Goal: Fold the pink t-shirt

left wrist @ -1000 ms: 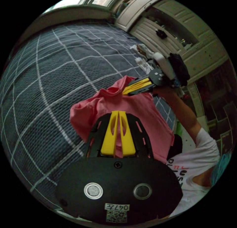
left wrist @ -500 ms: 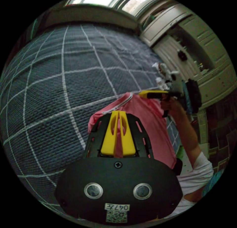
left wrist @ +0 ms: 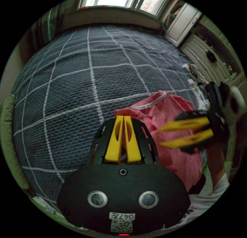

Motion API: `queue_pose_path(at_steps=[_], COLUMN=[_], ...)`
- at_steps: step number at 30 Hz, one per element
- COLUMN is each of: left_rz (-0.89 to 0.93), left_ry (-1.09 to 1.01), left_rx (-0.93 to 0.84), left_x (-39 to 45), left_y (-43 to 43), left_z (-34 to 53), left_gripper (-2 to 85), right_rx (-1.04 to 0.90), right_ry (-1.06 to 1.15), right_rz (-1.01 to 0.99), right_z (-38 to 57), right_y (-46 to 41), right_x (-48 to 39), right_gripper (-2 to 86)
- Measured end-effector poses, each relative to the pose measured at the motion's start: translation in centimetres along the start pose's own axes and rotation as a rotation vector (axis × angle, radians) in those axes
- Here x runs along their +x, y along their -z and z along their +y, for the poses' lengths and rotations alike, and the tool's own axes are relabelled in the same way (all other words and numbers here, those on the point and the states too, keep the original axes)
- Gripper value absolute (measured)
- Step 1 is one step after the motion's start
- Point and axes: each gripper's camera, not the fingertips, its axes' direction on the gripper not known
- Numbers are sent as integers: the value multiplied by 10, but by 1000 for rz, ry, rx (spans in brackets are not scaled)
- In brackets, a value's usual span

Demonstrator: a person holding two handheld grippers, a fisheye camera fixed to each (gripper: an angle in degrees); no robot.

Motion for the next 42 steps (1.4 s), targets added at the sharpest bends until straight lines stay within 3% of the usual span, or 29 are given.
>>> queue_pose_path(at_steps=[4, 10, 13, 16, 20, 25, 30, 36, 40, 42], left_rz=[111, 30, 118, 108, 7, -2, 70, 52, 82, 6], left_ry=[66, -35, -94, -138, -252, -201, -132, -82, -128, -150], left_rx=[-18, 106, 59, 123, 91, 27, 119, 153, 166, 169], left_x=[-12, 2, 17, 35, 62, 76, 76, 71, 71, 73], left_y=[-10, 37, 35, 37, 30, 4, -7, -21, -25, -31], left_z=[-1, 26, 50, 90, 120, 108, 113, 102, 86, 73], left_gripper=[-9, -10, -10, -10, -10, -9, -9, -9, -10, -10], right_rx=[-33, 16, -118, -122, 40, -140, 27, -84, -215, -211], right_ry=[130, 405, 482, 405, -8, -284, -163, -169, -202, -222], right_rz=[93, 254, 323, 375, 289, 289, 365, 537, 407, 340], right_z=[7, 35, 34, 40, 69, 114, 93, 47, 44, 46], right_y=[1, 14, -8, -5, 62, 75, 116, 107, 90, 86], right_x=[-63, -165, -186, -180, -134, -89, -117, -92, -52, -44], right_gripper=[30, 34, 32, 10, 10, 64, 58, 45, 43, 37])
